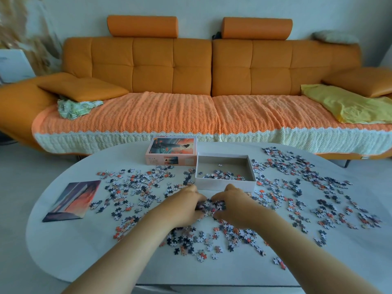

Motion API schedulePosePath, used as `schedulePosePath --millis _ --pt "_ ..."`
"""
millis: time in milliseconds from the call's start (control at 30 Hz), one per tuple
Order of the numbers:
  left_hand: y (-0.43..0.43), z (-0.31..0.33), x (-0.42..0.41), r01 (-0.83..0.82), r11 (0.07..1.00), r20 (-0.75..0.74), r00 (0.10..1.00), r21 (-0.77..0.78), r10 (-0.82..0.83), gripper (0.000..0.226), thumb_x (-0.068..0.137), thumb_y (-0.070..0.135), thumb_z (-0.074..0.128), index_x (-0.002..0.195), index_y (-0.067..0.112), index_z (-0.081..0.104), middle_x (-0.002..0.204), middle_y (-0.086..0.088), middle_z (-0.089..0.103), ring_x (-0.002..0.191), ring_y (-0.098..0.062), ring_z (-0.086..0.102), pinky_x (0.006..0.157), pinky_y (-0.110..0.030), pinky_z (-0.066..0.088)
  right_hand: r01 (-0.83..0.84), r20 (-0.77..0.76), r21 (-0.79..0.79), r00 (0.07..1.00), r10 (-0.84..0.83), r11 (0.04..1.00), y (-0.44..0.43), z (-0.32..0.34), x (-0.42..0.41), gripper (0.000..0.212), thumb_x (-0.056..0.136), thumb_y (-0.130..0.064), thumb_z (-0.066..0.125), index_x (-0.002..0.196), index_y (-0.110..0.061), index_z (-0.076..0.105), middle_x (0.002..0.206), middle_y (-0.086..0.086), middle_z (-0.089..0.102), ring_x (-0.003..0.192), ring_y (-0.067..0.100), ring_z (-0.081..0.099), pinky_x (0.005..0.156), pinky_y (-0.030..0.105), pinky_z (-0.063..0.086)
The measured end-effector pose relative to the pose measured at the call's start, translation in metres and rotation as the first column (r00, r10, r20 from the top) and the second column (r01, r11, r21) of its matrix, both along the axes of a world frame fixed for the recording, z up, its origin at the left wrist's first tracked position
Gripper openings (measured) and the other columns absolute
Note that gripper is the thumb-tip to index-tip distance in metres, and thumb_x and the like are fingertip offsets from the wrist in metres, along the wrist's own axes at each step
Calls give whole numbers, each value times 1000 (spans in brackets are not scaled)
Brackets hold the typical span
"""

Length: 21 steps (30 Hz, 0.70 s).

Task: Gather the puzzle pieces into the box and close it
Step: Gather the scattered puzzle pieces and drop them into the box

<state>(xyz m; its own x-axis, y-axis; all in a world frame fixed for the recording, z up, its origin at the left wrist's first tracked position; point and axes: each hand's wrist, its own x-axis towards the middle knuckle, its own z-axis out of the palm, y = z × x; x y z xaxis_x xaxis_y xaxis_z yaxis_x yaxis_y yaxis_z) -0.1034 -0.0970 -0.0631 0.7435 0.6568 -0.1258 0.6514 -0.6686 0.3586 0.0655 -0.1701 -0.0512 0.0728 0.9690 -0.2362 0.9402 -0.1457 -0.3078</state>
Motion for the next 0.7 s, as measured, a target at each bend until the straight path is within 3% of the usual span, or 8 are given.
schedulePosePath --millis 100,233,333,467,600,700 --pt "-2 0 4 -27 999 59 998 27 25 35 92 25 63 127 25 61 114 4 52 110 -16 53 95 -34 46 17 -56 50 998 -15 999 6 0 -4 33 88 -31 67 120 -30 66 109 -1 47 92 17 54 76 24 45" --pt "3 -1 6 -63 998 111 992 24 60 31 90 13 65 120 19 65 117 2 58 108 -17 57 95 -29 47 75 -133 72 989 -65 995 10 1 -2 27 81 -25 75 108 -24 74 107 -4 59 88 14 59 70 18 44" --pt "7 0 9 -88 995 146 985 -42 94 25 87 12 70 110 20 66 113 1 64 102 -17 60 90 -30 48 113 -195 73 976 -97 991 14 2 -1 20 80 -18 77 99 -23 76 93 -8 63 71 11 57 52 10 39" --pt "14 6 16 -148 979 244 953 -137 178 18 86 13 72 99 24 66 104 4 67 94 -13 60 78 -25 44 179 -271 90 951 -149 980 19 7 5 16 81 -14 75 91 -25 78 78 -7 69 57 10 56 44 11 40" --pt "23 22 29 -177 969 413 880 -173 234 15 86 19 73 98 24 66 92 13 61 83 -3 57 68 -19 42 298 -393 218 898 -196 929 27 24 20 14 81 -14 76 86 -27 77 72 -6 69 56 15 61 42 15 46" --pt "34 30 46 -209 972 514 825 -108 235 11 88 18 71 96 24 67 88 13 60 77 -3 55 61 -17 38 352 -423 362 887 -184 863 37 31 29 14 81 -12 77 91 -22 78 74 -5 69 69 18 67 64 24 56"
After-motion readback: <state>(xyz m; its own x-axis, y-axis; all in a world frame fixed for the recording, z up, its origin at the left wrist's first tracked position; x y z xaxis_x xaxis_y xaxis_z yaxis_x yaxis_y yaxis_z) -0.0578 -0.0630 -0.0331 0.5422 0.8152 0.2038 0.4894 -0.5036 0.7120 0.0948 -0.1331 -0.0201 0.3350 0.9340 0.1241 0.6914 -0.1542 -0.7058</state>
